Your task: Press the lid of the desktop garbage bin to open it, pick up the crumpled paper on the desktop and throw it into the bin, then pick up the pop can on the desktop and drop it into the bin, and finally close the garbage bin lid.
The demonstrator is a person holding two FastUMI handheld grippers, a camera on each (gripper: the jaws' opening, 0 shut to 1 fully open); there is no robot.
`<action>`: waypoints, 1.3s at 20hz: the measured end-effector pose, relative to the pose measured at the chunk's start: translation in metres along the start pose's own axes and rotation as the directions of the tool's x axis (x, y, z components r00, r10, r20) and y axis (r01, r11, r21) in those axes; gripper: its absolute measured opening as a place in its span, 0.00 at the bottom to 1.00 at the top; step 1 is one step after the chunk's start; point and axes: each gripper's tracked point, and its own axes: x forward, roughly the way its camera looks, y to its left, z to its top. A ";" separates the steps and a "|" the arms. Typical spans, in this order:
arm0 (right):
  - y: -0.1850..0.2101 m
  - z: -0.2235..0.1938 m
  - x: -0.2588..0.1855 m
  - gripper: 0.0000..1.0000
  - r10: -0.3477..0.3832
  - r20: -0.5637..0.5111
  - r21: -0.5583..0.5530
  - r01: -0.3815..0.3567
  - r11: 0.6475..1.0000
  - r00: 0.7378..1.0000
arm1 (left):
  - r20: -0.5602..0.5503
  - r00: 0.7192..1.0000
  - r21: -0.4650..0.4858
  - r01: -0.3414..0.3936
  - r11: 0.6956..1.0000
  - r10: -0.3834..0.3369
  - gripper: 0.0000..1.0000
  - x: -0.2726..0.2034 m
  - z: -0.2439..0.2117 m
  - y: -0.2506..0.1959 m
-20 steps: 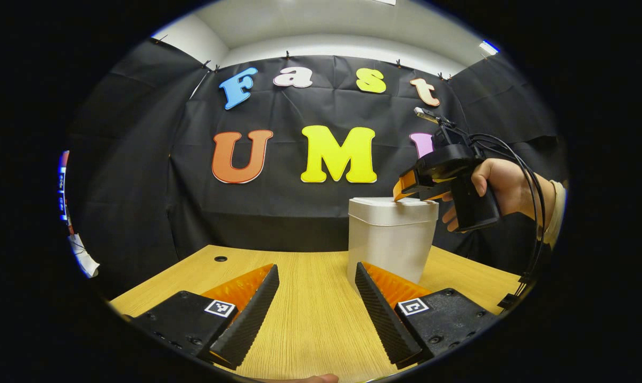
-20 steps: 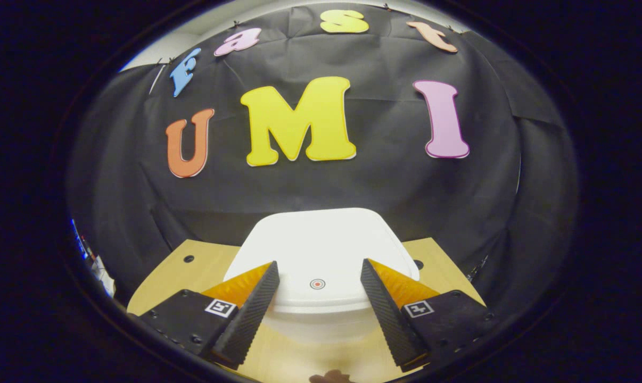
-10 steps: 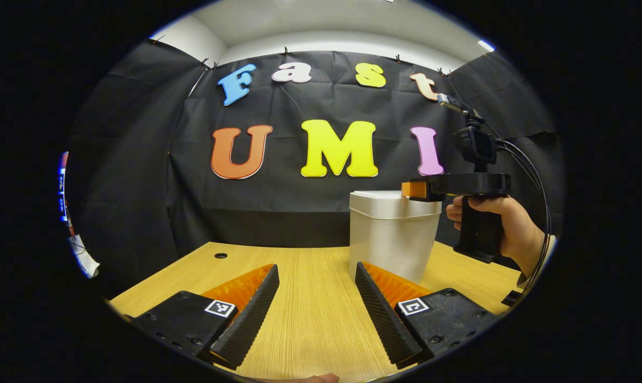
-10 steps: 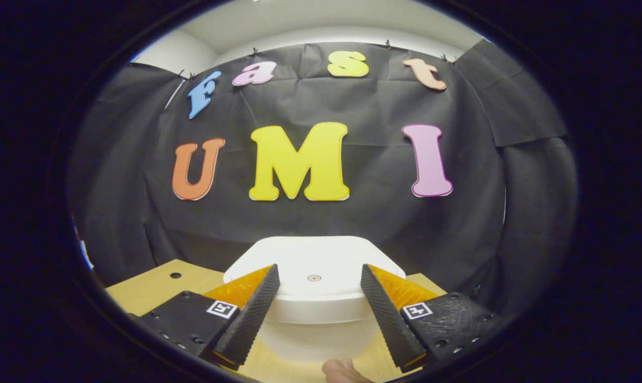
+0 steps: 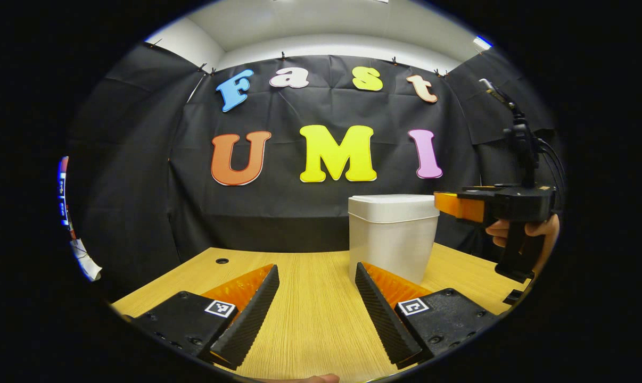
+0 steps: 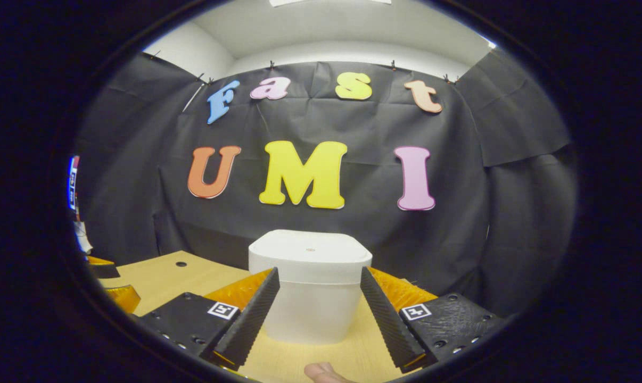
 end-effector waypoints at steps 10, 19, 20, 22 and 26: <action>0.017 -0.036 -0.084 0.95 0.088 0.009 -0.031 -0.088 0.996 0.996 | -0.005 1.000 0.006 -0.020 1.000 0.020 0.95 0.004 -0.004 0.000; -0.013 -0.057 -0.096 0.95 0.083 -0.048 -0.030 -0.084 0.996 0.995 | -0.029 0.999 0.070 -0.028 0.997 0.030 0.95 0.013 -0.018 -0.029; -0.017 -0.056 -0.096 0.95 0.078 -0.046 -0.027 -0.079 0.997 0.996 | -0.035 0.999 0.071 -0.020 0.997 0.023 0.95 0.015 -0.021 -0.033; -0.019 -0.055 -0.096 0.95 0.078 -0.043 -0.022 -0.079 0.997 0.996 | -0.048 0.999 0.074 -0.010 0.997 0.014 0.95 0.017 -0.025 -0.037; -0.013 -0.061 -0.098 0.98 0.097 -0.065 -0.013 -0.098 0.995 0.993 | -0.041 0.999 0.059 -0.018 0.998 0.020 0.98 0.016 -0.024 -0.036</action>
